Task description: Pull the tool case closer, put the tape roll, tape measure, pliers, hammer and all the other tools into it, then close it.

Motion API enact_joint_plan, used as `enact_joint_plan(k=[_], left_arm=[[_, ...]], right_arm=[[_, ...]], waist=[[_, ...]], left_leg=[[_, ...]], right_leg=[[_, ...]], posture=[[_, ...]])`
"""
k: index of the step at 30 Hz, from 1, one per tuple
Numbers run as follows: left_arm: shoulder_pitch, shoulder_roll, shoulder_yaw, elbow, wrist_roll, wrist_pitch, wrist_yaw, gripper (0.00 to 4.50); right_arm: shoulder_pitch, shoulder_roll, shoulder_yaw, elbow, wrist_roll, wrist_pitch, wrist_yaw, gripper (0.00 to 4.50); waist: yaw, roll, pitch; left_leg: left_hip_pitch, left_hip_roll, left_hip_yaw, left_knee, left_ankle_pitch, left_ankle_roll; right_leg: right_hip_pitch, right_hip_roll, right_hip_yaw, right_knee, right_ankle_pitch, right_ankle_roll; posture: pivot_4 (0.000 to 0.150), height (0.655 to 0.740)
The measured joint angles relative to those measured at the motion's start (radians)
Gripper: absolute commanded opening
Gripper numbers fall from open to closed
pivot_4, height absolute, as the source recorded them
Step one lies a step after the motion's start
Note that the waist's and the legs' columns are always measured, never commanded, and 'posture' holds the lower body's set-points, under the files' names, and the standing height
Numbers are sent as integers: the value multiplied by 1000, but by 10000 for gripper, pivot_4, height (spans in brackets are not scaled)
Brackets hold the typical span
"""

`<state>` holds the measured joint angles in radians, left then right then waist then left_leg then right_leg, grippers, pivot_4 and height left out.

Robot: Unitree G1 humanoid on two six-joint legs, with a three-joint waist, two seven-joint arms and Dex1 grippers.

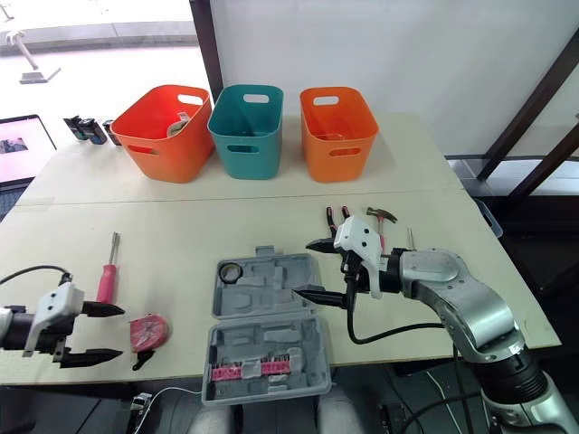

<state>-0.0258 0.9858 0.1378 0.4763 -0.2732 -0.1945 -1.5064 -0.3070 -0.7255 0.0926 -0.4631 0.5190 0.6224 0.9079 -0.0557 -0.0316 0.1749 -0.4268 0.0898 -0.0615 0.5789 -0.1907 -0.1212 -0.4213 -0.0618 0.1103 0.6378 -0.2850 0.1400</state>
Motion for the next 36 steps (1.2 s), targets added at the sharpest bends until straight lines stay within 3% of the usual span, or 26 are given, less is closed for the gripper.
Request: enact_joint_plan(k=[3,12,17,20,21,36], left_arm=[[-31,-35,-34,21,22,-16,8,44721],[-122,-103,-89,154,92,-129,67,44721],[-140,-123,-95,200,108,-181,87,44721],[-146,-127,-94,210,107,-184,96,31036],[-147,-127,-94,210,106,-183,94,29077],[-208,-124,-95,135,76,-82,73,29105]], right_arm=[[32,0,-2,-26,-3,8,-27,45000],[46,-1,-10,-82,9,38,-71,45000],[51,-3,-24,-88,17,53,-79,45000],[51,-3,-24,-95,17,59,-80,45000],[51,-3,-24,-97,17,60,-81,45000],[23,-19,-23,-92,16,91,-76,45000]], waist=[[8,0,0],[14,0,0],[16,1,0],[16,2,0],[16,2,0],[20,1,1]], left_leg=[[1,0,0,1,0,0],[1,0,0,18,1,-1],[9,0,0,18,2,-1],[9,0,0,17,2,-1],[9,0,0,17,2,-1],[7,0,-1,17,2,-1]], right_leg=[[-3,0,0,11,-4,-1],[3,0,1,12,-4,-9],[11,-1,1,11,-3,-11],[11,-1,1,11,-3,-10],[11,-1,1,10,-3,-10],[10,-1,1,10,-3,-10]], posture=[[1500,7400],[1500,7400],[1500,7400],[1500,7400],[1500,7400],[1500,7400]])
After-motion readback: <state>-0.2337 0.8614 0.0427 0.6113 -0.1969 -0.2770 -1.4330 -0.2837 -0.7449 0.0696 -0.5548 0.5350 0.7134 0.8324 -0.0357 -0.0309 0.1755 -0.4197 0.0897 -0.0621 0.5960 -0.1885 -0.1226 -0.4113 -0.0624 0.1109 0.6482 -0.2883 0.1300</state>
